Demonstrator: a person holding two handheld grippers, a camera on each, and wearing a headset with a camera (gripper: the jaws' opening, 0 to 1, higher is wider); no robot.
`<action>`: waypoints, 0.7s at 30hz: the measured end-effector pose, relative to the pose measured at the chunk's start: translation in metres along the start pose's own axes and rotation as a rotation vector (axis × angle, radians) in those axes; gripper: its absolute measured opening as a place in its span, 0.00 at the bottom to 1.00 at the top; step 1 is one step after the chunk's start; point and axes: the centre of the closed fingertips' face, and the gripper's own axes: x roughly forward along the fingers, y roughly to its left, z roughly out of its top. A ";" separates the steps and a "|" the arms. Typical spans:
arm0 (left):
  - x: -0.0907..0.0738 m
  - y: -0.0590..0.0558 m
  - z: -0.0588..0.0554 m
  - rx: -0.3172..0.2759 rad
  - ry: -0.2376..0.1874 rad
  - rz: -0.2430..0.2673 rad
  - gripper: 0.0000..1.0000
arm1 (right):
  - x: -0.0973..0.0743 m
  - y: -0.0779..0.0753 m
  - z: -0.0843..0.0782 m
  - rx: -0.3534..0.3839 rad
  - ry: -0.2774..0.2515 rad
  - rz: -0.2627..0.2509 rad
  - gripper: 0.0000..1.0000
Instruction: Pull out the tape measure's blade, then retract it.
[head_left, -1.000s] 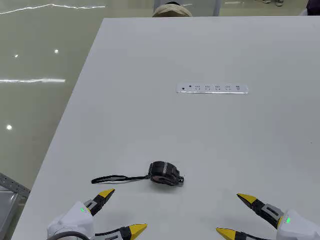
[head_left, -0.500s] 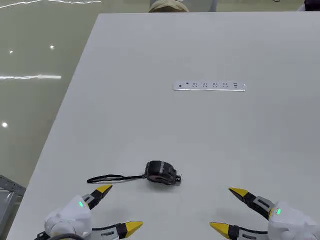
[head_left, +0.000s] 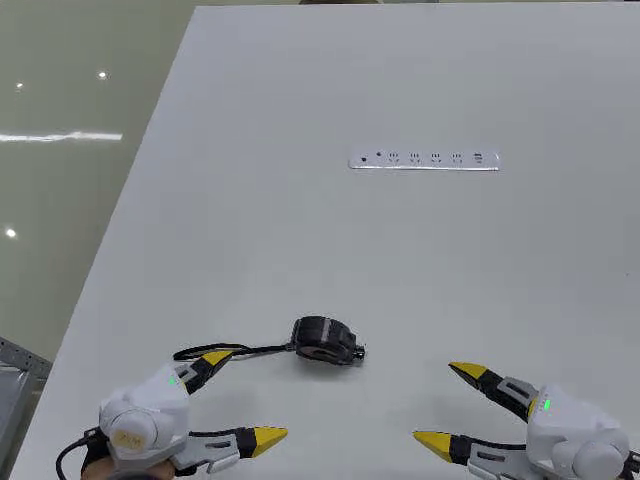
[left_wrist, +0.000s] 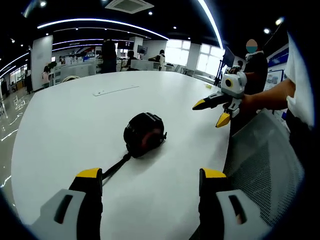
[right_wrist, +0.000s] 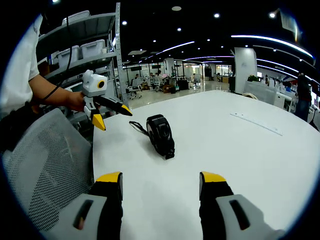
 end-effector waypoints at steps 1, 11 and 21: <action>0.001 0.001 0.000 0.005 0.002 -0.001 0.78 | 0.001 0.000 0.001 0.002 -0.005 0.001 0.62; 0.014 0.009 0.004 0.046 0.028 -0.038 0.77 | 0.018 -0.003 0.007 -0.015 -0.029 0.052 0.61; 0.028 0.015 0.004 0.095 0.058 -0.088 0.77 | 0.031 -0.010 0.010 -0.015 -0.056 0.093 0.61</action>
